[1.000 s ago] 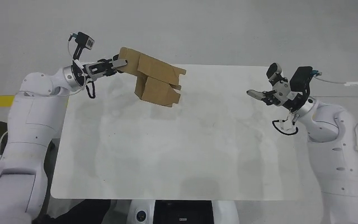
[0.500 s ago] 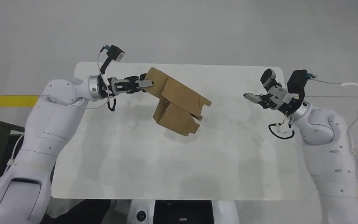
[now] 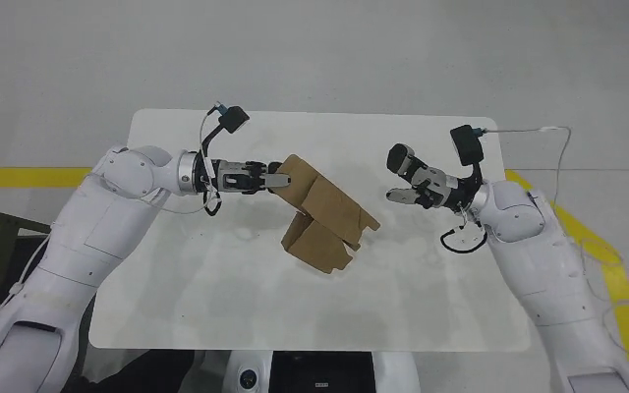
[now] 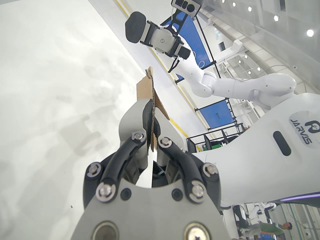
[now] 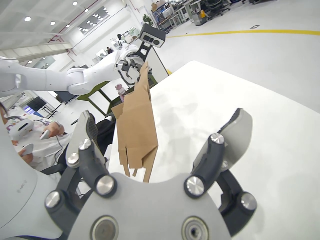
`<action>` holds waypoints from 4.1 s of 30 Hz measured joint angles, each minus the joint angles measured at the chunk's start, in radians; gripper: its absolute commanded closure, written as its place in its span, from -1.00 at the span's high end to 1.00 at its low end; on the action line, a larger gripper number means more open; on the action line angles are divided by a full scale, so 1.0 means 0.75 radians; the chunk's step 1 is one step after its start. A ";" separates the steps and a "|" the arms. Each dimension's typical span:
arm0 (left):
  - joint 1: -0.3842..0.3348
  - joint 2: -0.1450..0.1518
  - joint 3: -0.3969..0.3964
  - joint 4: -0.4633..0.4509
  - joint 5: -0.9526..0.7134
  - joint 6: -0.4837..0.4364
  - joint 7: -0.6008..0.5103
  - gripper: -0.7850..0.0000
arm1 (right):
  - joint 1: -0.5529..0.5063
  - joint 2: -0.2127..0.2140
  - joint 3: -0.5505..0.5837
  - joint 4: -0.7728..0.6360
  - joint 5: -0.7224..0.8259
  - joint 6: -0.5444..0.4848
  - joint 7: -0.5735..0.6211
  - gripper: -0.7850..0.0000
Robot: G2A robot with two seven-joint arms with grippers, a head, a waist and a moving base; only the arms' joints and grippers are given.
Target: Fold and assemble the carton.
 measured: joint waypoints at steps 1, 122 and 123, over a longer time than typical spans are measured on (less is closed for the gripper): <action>-0.006 0.006 0.017 -0.001 -0.005 -0.004 0.004 -1.00 | 0.011 -0.002 -0.019 0.005 0.016 0.001 0.013 1.00; 0.289 0.142 -0.028 -0.285 0.550 -0.149 0.769 1.00 | 0.138 -0.094 -0.452 0.104 -0.274 0.196 -0.874 -1.00; 0.295 0.141 -0.030 -0.285 0.550 -0.149 0.772 1.00 | 0.137 -0.097 -0.452 0.106 -0.268 0.190 -0.876 -1.00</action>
